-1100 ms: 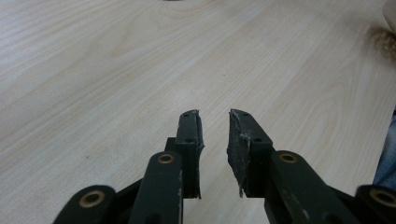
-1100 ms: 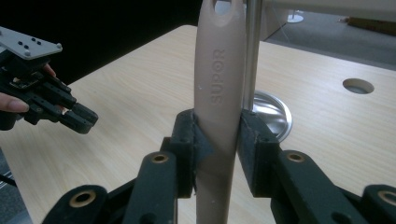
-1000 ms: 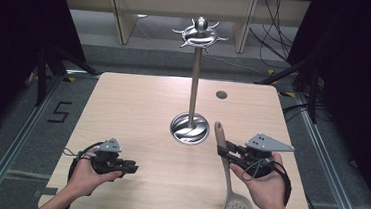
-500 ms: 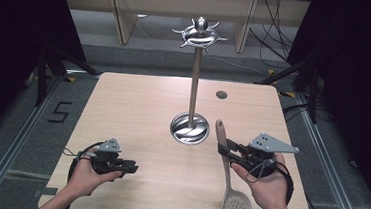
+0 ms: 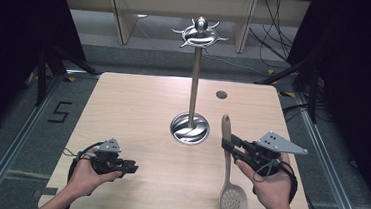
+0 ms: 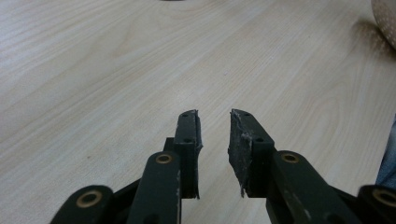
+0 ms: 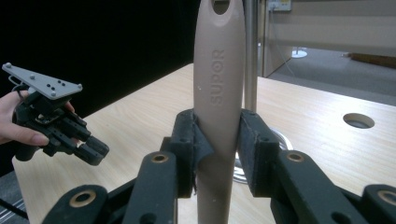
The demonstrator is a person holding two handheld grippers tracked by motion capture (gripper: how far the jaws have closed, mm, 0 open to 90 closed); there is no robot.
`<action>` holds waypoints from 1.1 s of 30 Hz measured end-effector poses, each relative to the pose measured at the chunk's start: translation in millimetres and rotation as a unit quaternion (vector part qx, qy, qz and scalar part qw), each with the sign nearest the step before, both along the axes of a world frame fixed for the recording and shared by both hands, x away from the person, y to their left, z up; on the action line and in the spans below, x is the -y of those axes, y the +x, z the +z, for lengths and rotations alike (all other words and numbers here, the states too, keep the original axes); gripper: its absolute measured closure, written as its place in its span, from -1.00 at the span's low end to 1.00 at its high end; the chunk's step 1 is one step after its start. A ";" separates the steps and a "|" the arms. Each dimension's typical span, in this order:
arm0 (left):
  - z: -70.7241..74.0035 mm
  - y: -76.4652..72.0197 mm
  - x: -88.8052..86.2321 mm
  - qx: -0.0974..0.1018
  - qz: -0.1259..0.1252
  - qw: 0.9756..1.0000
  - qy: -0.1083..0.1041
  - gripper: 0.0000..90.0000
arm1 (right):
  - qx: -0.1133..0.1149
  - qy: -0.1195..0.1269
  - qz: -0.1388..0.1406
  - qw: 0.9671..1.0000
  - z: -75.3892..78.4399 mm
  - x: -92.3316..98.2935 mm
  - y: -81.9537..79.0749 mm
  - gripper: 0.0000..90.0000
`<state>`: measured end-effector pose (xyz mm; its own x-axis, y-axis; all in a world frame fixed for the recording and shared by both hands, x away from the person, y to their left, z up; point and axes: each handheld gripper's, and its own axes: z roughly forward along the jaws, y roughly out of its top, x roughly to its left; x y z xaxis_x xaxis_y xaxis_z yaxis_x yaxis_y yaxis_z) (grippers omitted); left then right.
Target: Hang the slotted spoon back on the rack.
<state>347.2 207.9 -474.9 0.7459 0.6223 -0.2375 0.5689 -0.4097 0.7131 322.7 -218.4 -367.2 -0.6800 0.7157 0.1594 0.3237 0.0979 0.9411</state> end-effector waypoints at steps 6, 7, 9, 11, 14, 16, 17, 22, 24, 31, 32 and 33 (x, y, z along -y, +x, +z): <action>-0.4 0.2 0.3 0.001 -0.001 1.000 0.001 0.59 | 0.002 0.008 -0.006 1.000 1.4 1.2 1.2 0.55; -0.3 0.8 -0.1 0.006 -0.006 1.000 0.003 0.59 | 0.000 0.006 -0.009 1.000 2.2 1.8 0.9 0.55; -0.9 -0.1 0.9 0.000 0.002 1.000 -0.003 0.59 | 0.000 0.010 -0.008 1.000 2.8 2.0 2.0 0.55; -0.9 -0.1 0.9 0.000 0.004 1.000 -0.004 0.59 | 0.002 0.012 -0.009 1.000 3.8 2.2 1.7 0.55; -0.6 0.5 0.5 0.005 -0.001 1.000 -0.002 0.59 | 0.004 0.020 -0.011 1.000 5.9 2.0 2.1 0.55; -0.5 0.4 0.4 0.006 0.000 1.000 -0.002 0.59 | 0.015 0.031 -0.023 0.999 7.5 2.6 2.5 0.55; -0.2 0.7 -0.2 0.007 -0.002 1.000 0.003 0.59 | 0.023 0.030 -0.026 0.999 8.3 3.7 3.1 0.55; -0.5 1.0 -0.5 0.006 0.000 1.000 0.001 0.59 | 0.019 0.063 -0.031 0.997 13.8 5.4 4.7 0.55; -0.5 1.1 -0.6 0.006 0.001 1.000 0.001 0.59 | 0.021 0.061 -0.025 0.998 16.4 5.3 6.6 0.55; -0.4 0.6 -0.9 0.002 0.007 1.000 -0.002 0.59 | 0.040 0.066 -0.033 0.996 24.9 1.1 13.3 0.55; -0.5 1.4 -1.4 0.006 0.002 1.000 -0.001 0.59 | 0.035 0.062 -0.030 0.997 27.4 1.1 13.7 0.55; -0.7 1.3 -1.0 0.006 0.005 1.000 -0.004 0.59 | 0.043 0.057 -0.032 0.997 29.0 1.2 15.3 0.55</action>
<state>348.5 208.9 -475.5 0.7423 0.6280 -0.2336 0.5646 -0.3985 0.7228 338.0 -219.6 -338.2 -0.6481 0.7386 0.1852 0.2430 -0.0299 0.9696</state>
